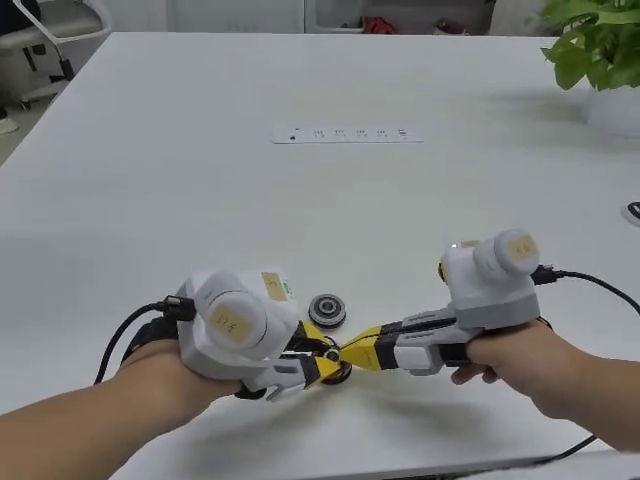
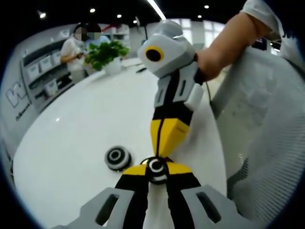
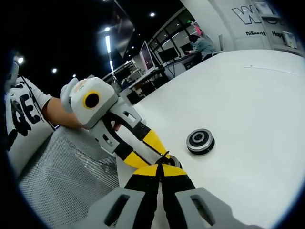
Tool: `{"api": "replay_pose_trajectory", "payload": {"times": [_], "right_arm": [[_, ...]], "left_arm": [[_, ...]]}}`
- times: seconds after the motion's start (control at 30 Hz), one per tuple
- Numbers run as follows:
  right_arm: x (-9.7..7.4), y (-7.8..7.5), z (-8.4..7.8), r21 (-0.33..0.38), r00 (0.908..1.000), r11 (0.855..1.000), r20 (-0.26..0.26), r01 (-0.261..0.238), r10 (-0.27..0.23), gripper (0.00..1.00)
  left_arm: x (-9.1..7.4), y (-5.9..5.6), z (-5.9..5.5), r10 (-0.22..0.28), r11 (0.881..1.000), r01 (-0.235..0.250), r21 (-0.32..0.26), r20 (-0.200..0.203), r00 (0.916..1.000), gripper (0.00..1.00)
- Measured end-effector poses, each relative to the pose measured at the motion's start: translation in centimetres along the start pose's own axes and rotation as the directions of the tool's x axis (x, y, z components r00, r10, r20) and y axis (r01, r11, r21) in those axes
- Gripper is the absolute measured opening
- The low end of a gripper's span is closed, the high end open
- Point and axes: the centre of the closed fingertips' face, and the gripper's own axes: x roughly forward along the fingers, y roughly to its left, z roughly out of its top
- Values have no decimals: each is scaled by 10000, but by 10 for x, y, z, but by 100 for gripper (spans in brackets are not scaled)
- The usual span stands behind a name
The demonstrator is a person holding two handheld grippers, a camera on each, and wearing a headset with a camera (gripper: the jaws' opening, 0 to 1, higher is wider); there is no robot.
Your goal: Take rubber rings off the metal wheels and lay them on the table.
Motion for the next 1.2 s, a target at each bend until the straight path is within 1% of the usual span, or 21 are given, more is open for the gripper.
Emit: {"api": "replay_pose_trajectory", "payload": {"times": [0.2, 0.3, 0.47, 0.63, 0.77, 1.07, 1.2], "right_arm": [[-2, 0, 2, 35, 10000, 10000, 92, 16, -17, 0], [-2, 1, 3, 13, 10000, 10000, 92, 7, -7, 0], [-2, 1, 4, 9, 9999, 10000, 150, -21, 20, 0], [-3, 2, 5, 4, 9998, 10000, 178, -32, 32, 0], [-3, 3, 7, 15, 9998, 10000, 213, -50, 50, 0], [-3, 9, 8, 75, 9996, 9999, 283, -72, 70, 0], [-3, 10, 9, 66, 9996, 9999, 283, -80, 78, 0]], "left_arm": [[-3, -1, -1, -119, 9999, 117, -104, -187, 9998, 16], [-5, -2, 0, -202, 9997, 199, -110, -238, 9995, 18], [-8, -2, 1, -231, 9997, 229, -90, -275, 9994, 18], [-13, -2, 2, -249, 9996, 245, -136, -262, 9993, 20], [-16, 0, 2, -212, 9992, 204, -336, -240, 9995, 24], [-26, 0, 2, -177, 9987, 168, -472, -185, 9997, 26], [-31, 0, 7, -137, 9987, 135, -500, -38, 9999, 28]]}}
